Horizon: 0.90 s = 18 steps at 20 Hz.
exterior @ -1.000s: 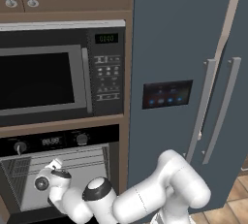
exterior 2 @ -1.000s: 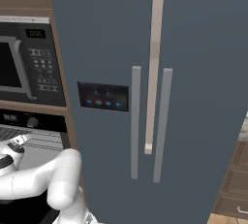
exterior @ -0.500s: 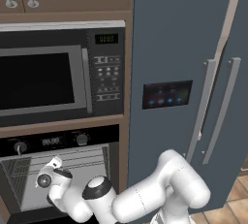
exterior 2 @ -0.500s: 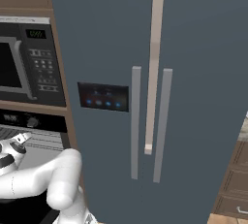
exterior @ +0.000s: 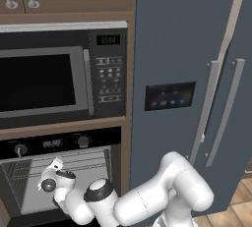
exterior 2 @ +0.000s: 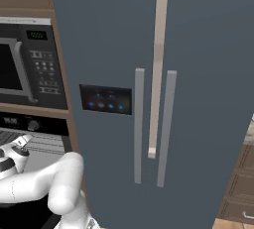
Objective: Take the fish from the oven and place it on the plate on the counter.
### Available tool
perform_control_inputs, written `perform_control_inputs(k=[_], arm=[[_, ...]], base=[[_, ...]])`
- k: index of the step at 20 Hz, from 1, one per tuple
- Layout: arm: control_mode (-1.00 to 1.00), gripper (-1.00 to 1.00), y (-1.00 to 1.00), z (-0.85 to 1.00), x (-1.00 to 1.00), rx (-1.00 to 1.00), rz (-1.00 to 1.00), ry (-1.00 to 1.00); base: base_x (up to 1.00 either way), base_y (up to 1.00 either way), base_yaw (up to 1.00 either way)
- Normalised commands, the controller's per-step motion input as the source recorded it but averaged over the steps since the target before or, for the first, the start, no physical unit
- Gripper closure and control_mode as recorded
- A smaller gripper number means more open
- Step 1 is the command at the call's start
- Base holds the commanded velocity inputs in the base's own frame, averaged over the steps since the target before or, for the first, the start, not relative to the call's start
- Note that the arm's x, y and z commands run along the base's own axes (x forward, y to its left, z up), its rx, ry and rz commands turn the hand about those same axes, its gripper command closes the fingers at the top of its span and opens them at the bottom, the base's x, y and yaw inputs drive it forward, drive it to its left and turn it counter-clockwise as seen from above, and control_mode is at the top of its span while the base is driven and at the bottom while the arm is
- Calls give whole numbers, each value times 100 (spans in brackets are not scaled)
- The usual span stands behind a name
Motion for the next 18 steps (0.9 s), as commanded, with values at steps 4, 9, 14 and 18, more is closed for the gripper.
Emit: perform_control_inputs(k=[4,9,14,18], arm=[[-100,-100,0,-73,38,0,-3,-26],[-100,100,12,-68,34,0,-5,-16],[-100,100,9,-57,31,3,-5,-7],[-100,100,0,-68,21,1,-2,-9]], base=[[0,0,0],[0,0,0],[0,0,0],[0,0,0]])
